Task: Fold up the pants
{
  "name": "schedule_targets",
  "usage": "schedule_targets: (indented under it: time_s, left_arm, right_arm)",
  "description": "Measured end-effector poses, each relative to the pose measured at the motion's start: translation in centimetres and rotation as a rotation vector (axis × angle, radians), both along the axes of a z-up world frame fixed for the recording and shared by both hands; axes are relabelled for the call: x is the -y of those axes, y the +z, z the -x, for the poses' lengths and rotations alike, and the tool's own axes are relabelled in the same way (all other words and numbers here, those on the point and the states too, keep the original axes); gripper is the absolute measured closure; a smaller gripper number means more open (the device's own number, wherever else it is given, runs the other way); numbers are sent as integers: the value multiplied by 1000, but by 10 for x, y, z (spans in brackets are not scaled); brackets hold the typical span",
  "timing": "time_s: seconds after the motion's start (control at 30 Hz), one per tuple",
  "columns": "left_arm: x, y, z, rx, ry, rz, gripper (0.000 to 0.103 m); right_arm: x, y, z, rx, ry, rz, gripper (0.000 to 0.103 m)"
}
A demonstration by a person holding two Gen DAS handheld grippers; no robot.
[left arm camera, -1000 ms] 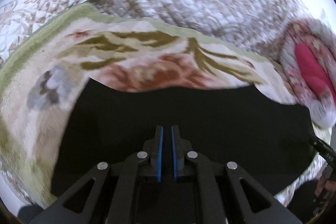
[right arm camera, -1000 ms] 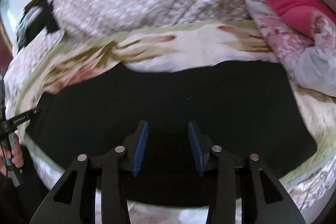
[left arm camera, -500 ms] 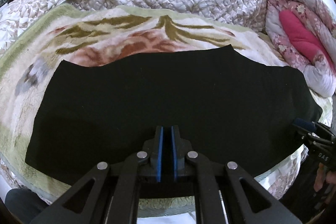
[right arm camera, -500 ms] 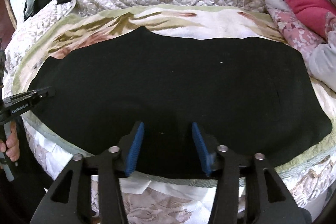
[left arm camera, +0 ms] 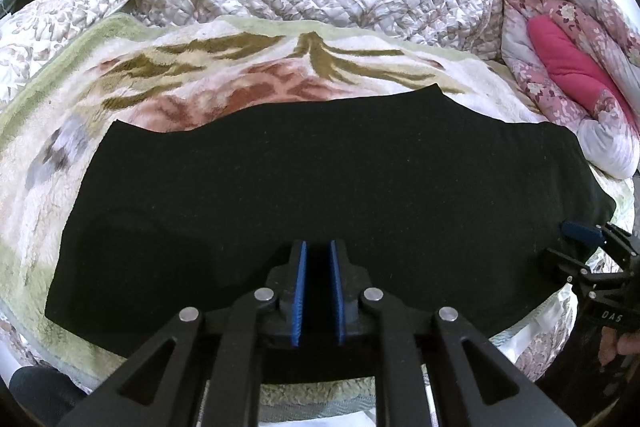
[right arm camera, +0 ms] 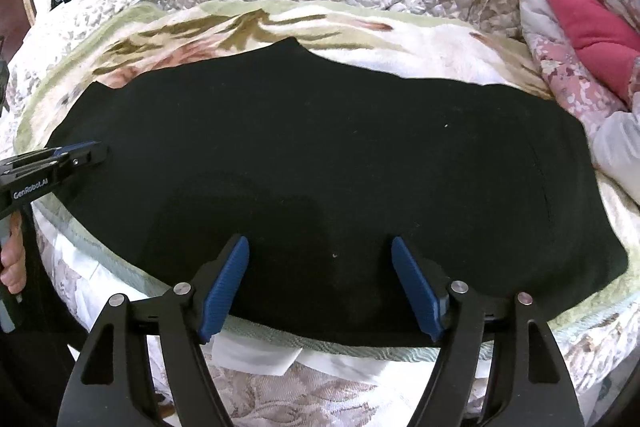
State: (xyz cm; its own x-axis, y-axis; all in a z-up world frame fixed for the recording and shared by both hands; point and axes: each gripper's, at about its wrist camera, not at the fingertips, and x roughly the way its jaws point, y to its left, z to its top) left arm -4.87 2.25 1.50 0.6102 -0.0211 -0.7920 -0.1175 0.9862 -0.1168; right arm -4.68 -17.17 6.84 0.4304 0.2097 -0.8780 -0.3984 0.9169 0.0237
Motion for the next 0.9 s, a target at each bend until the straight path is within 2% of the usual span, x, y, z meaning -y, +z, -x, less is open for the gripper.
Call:
schedule_targets:
  time_s: [0.2,0.27,0.4,0.7,0.9]
  left_arm:
    - [3,9,5,14,-7,5,86]
    - [6,10,7,23,-23,9,84]
    - [6,0,4,-12,-26,14,83]
    - [8,0,5,1,-39,-4,79]
    - [-9,7,12,9,27,-7,79]
  right_arm:
    - [-9,9,7,29,19,-25,31]
    - [-10,1,4,4,17,-20,31]
    - [-10,-3,5,7,22,-6,31]
    - [-7,0,5,14,12,-19,31]
    - [-5,6,6,14,14,-44,31]
